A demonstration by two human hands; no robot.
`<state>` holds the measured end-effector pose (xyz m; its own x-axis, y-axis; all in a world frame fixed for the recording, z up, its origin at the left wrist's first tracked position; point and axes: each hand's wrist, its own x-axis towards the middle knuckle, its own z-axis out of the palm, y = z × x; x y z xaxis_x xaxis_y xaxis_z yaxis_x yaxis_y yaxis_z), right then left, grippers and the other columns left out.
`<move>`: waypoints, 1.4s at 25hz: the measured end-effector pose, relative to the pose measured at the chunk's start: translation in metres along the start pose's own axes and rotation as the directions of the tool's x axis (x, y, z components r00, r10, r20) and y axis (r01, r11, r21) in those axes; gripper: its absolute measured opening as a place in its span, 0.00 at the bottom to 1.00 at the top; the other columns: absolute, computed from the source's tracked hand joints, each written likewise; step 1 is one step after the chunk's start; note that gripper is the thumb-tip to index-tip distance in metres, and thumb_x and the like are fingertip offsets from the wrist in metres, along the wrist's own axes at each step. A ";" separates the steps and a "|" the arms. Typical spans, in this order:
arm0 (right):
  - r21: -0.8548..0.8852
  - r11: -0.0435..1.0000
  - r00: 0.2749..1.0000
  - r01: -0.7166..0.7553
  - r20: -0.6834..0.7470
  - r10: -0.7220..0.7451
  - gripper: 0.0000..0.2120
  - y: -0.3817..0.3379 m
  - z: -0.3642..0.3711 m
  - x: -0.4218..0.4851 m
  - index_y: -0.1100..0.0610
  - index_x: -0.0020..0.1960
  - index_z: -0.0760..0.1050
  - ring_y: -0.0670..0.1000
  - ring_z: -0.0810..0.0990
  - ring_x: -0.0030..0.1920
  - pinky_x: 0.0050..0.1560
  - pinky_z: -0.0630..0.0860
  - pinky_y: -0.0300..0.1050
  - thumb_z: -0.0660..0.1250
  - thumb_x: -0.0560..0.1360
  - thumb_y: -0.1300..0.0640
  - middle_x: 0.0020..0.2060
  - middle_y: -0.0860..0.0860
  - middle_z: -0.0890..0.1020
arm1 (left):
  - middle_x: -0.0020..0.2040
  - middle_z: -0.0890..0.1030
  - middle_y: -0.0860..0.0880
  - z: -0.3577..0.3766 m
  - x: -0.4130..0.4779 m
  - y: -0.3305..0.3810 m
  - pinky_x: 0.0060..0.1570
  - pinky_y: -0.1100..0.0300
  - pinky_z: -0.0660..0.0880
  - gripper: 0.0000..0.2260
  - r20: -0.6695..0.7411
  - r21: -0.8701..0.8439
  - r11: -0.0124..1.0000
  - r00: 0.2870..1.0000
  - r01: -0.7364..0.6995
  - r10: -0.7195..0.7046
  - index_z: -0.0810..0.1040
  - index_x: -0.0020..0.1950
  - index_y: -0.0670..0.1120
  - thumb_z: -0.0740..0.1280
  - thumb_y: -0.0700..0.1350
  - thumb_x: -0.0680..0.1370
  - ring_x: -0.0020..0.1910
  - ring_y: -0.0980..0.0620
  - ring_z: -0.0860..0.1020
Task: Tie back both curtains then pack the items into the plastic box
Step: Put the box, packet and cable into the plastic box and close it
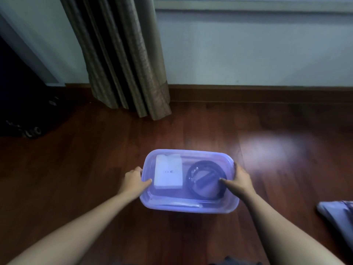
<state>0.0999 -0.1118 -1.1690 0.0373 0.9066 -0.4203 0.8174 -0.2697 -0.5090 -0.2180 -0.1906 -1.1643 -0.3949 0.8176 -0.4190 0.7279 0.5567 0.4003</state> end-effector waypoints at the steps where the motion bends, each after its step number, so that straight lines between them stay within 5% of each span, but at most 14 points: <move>1: -0.013 1.000 1.000 0.018 0.001 -0.018 0.42 0.003 0.000 0.001 0.60 0.73 0.59 0.59 0.70 0.67 0.65 0.68 0.50 0.75 0.65 0.51 0.68 0.58 0.70 | 0.49 0.80 0.44 0.001 0.001 0.001 0.41 0.56 0.76 0.16 0.005 0.026 0.999 1.000 0.020 -0.020 0.74 0.53 0.44 0.70 0.51 0.72 0.46 0.46 0.79; 9: 0.077 0.994 0.997 0.080 -0.016 -0.079 0.42 0.016 0.003 0.008 0.60 0.72 0.60 0.58 0.69 0.67 0.67 0.67 0.52 0.75 0.65 0.50 0.68 0.58 0.69 | 0.62 0.75 0.40 0.004 0.012 0.024 0.53 0.53 0.73 0.28 0.034 0.214 0.961 0.982 0.177 -0.188 0.65 0.66 0.41 0.66 0.55 0.73 0.60 0.38 0.75; 12: 0.235 0.971 0.997 0.040 -0.074 -0.024 0.37 0.010 0.002 0.017 0.60 0.74 0.56 0.57 0.65 0.71 0.70 0.62 0.50 0.68 0.73 0.46 0.72 0.57 0.64 | 0.65 0.73 0.40 -0.003 0.021 0.025 0.58 0.50 0.71 0.29 -0.007 0.029 0.977 0.978 0.211 -0.210 0.62 0.71 0.43 0.64 0.56 0.75 0.64 0.37 0.72; 16: 0.239 0.968 0.997 0.072 -0.047 -0.063 0.28 0.007 0.006 0.031 0.54 0.75 0.57 0.57 0.65 0.71 0.70 0.61 0.50 0.57 0.78 0.45 0.72 0.55 0.66 | 0.70 0.71 0.42 -0.003 0.039 0.022 0.66 0.50 0.66 0.23 -0.027 -0.189 0.982 0.999 0.012 -0.018 0.63 0.74 0.48 0.58 0.52 0.80 0.68 0.40 0.69; 22: 0.188 0.980 0.997 0.061 -0.059 -0.051 0.27 0.004 0.016 0.038 0.51 0.73 0.58 0.60 0.70 0.67 0.67 0.65 0.52 0.60 0.78 0.46 0.67 0.58 0.72 | 0.67 0.74 0.40 0.007 0.058 0.016 0.67 0.55 0.64 0.19 -0.044 -0.078 0.995 0.997 -0.065 0.062 0.71 0.69 0.41 0.57 0.48 0.82 0.68 0.41 0.70; 27: 0.142 0.988 0.994 0.059 -0.096 -0.046 0.26 0.010 0.017 0.034 0.47 0.69 0.63 0.64 0.75 0.60 0.59 0.70 0.52 0.57 0.73 0.38 0.60 0.58 0.79 | 0.65 0.76 0.41 0.019 0.051 0.011 0.63 0.49 0.69 0.20 -0.056 -0.136 0.989 0.997 -0.063 0.056 0.67 0.72 0.47 0.52 0.51 0.82 0.64 0.37 0.73; 35: -0.007 0.997 0.984 0.072 -0.162 -0.072 0.26 0.007 0.026 0.040 0.46 0.72 0.59 0.61 0.76 0.60 0.57 0.72 0.51 0.58 0.76 0.43 0.62 0.57 0.77 | 0.54 0.81 0.38 0.034 0.040 0.016 0.50 0.48 0.75 0.20 -0.221 -0.131 0.991 0.975 0.005 -0.034 0.63 0.73 0.56 0.50 0.55 0.82 0.52 0.35 0.78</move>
<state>0.0923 -0.0859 -1.2084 0.0706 0.9642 -0.2556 0.8221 -0.2014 -0.5326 -0.2025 -0.1543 -1.2022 -0.5337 0.8103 -0.2421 0.6459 0.5753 0.5019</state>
